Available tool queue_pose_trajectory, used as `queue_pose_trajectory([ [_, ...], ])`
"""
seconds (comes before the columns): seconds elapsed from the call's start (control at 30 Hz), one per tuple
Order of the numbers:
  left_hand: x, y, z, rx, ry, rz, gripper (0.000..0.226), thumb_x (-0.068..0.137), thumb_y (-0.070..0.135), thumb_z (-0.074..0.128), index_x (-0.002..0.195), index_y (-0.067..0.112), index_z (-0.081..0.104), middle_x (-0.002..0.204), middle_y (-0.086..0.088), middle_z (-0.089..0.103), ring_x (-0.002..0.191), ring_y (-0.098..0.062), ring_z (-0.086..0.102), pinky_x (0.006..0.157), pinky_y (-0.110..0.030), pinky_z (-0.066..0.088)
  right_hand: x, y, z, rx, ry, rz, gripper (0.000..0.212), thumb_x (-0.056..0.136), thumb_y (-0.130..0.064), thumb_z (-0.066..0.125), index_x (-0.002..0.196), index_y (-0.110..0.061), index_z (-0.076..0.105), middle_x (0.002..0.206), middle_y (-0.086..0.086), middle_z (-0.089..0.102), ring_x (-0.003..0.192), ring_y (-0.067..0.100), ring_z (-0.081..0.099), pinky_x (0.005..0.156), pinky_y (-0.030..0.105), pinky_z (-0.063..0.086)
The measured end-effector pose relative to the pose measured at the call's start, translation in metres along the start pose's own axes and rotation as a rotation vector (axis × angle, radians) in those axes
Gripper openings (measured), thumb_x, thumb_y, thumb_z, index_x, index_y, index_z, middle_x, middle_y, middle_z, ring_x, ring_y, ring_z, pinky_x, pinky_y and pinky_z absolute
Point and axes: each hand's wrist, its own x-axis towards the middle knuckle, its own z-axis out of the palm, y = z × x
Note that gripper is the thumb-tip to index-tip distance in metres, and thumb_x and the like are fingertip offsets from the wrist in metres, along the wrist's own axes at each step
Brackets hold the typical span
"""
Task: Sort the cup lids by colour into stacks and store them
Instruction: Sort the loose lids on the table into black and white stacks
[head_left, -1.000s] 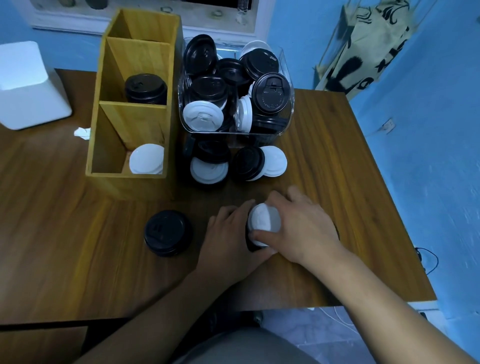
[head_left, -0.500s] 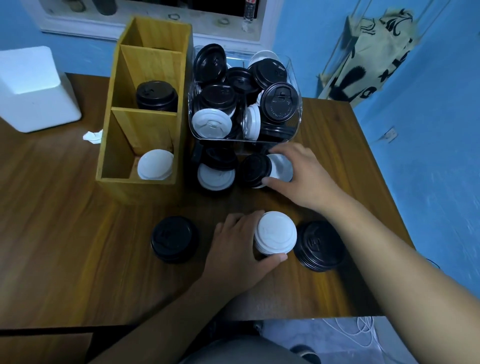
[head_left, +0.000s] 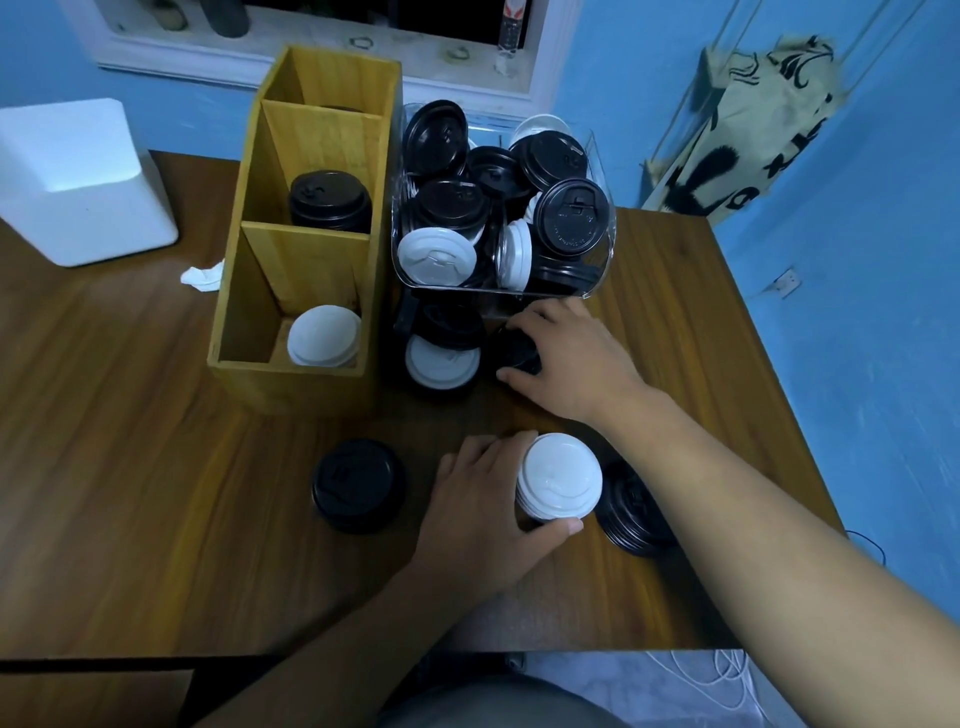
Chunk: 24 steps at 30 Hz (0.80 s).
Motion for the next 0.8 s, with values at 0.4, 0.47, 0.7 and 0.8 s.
queue_pose_trajectory([
  [0.4, -0.019, -0.003, -0.037, -0.136, 0.008, 0.116, 0.098, 0.073, 0.063, 0.073, 0.151, 0.016, 0.037, 0.149, 0.010, 0.039, 0.138, -0.004, 0.025, 0.112, -0.021, 0.022, -0.067, -0.028, -0.029, 0.308, 0.199, 0.104, 0.055, 0.081, -0.052, 0.074, 0.128, -0.025, 0.059, 0.118, -0.005, 0.057, 0.110, 0.019, 0.052, 0.094, 0.026, 0.039],
  [0.47, -0.032, -0.012, -0.065, -0.053, 0.066, 0.208, 0.073, 0.080, 0.054, 0.075, 0.139, 0.016, 0.055, 0.140, 0.007, 0.050, 0.136, -0.009, 0.035, 0.114, -0.019, 0.024, -0.093, -0.048, -0.033, 0.301, 0.194, 0.082, 0.053, 0.082, -0.054, 0.071, 0.124, -0.024, 0.061, 0.117, -0.005, 0.060, 0.111, 0.018, 0.055, 0.105, 0.023, 0.034],
  [0.7, -0.063, -0.088, -0.127, 0.253, 0.160, 0.178, 0.060, 0.079, 0.043, 0.077, 0.128, 0.011, 0.060, 0.130, -0.002, 0.057, 0.124, -0.026, 0.051, 0.107, -0.037, 0.041, -0.144, -0.110, 0.005, 0.156, 0.133, -0.088, 0.052, 0.080, -0.051, 0.074, 0.120, -0.019, 0.066, 0.117, -0.002, 0.061, 0.109, 0.018, 0.060, 0.122, 0.057, 0.022],
  [0.8, -0.060, -0.110, -0.130, 0.246, 0.004, 0.049, 0.100, 0.075, 0.051, 0.081, 0.154, 0.014, 0.033, 0.152, 0.003, 0.040, 0.143, -0.018, 0.033, 0.119, -0.028, 0.023, -0.148, -0.127, 0.022, 0.000, 0.075, -0.111, 0.053, 0.077, -0.056, 0.071, 0.116, -0.021, 0.067, 0.111, 0.000, 0.063, 0.121, 0.026, 0.059, 0.123, 0.059, 0.016],
])
